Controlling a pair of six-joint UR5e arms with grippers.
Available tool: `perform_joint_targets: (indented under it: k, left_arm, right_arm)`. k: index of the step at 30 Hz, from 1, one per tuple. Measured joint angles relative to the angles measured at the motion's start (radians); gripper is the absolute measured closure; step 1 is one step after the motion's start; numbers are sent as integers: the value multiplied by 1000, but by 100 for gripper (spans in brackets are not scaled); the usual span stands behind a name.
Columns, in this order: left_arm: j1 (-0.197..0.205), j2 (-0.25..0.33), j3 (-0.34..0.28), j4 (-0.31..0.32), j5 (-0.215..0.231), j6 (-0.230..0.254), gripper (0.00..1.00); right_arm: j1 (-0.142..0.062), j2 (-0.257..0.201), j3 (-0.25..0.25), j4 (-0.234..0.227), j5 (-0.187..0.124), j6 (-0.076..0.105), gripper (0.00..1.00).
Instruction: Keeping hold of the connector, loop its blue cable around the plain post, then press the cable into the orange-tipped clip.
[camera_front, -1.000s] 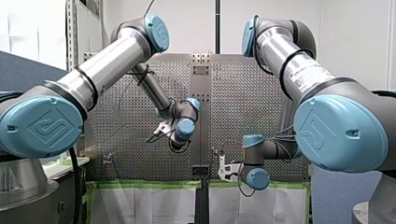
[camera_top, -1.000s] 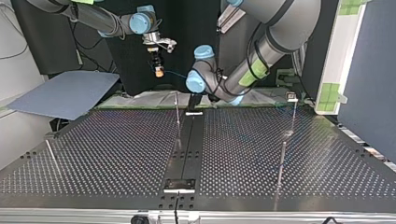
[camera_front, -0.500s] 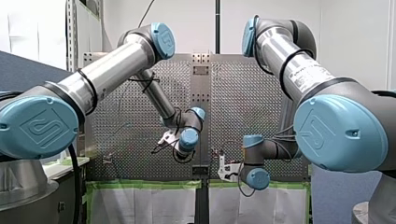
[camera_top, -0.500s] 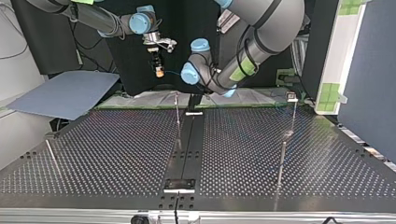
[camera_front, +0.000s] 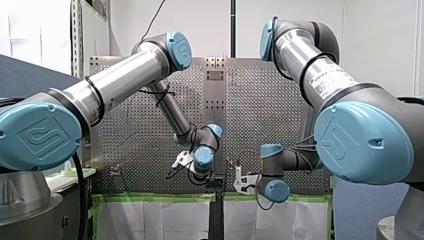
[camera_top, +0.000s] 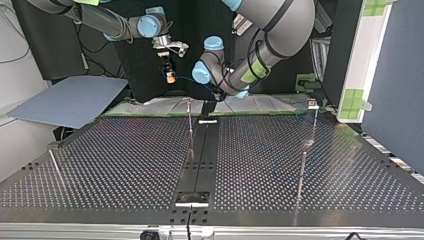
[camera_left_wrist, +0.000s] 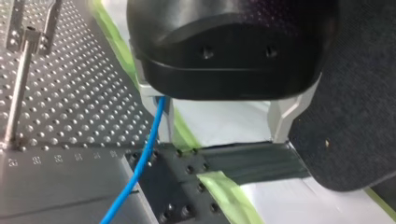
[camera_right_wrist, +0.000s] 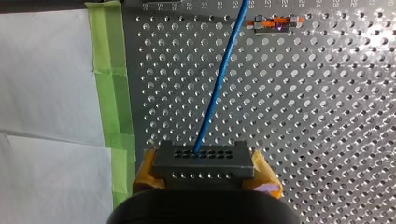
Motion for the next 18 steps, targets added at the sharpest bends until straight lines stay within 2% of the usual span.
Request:
perform_joint_targets:
  k: [5,14,18]
  left_arm:
    - [-1,0,0,0,45,-49,0]
    - [4,0,-10,18,122,-138,0]
    - [8,0,-12,20,140,-176,0]
  right_arm:
    - [-7,0,-6,10,-28,-3,100]
    - [-21,0,-32,63,-92,-35,100]
    - [-26,0,-35,67,-115,-39,100]
